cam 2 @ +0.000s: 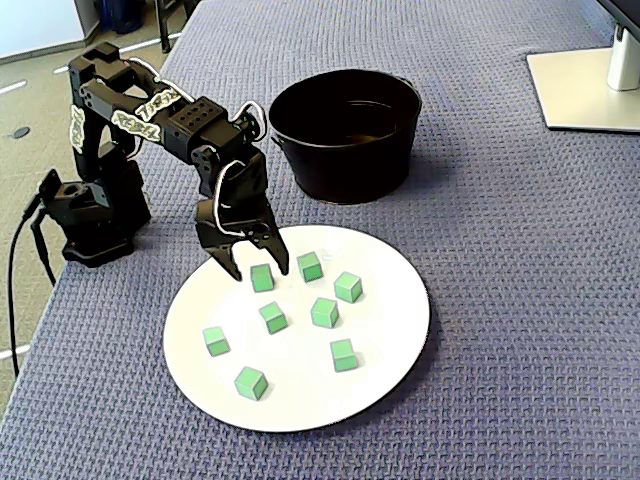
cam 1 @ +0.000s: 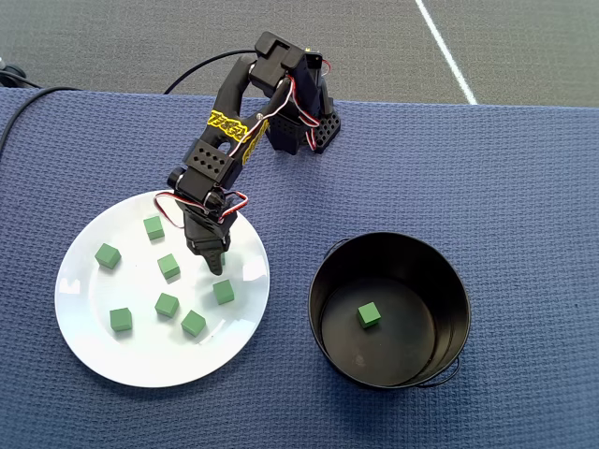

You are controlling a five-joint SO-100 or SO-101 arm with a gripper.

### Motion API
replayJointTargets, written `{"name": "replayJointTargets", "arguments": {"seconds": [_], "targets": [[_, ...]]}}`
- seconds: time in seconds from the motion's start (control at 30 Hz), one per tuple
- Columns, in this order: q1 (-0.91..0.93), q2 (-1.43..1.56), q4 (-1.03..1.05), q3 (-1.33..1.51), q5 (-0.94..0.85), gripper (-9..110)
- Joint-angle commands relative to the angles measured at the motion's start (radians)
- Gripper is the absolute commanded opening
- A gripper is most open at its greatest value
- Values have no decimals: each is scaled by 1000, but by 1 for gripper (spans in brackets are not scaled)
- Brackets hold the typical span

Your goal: Pick up the items on the white plate and put them in the black container.

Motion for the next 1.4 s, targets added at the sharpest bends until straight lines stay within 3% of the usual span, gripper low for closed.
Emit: {"name": "replayJointTargets", "arguments": {"seconds": [0.0,0.27,0.43,0.57,0.73,0.87,1.13,1.2,1.23,1.37], "targets": [[-8,11,-21,-31,17,0],[-26,80,-35,21,18,0],[-95,316,192,-155,80,0],[-324,518,348,-466,101,0],[-687,385,373,-884,127,0],[-815,287,213,-706,100,0],[-778,212,-184,-167,166,3],[-778,241,-213,-137,175,24],[-775,268,-209,-146,184,27],[-695,351,-58,-396,279,26]]}}
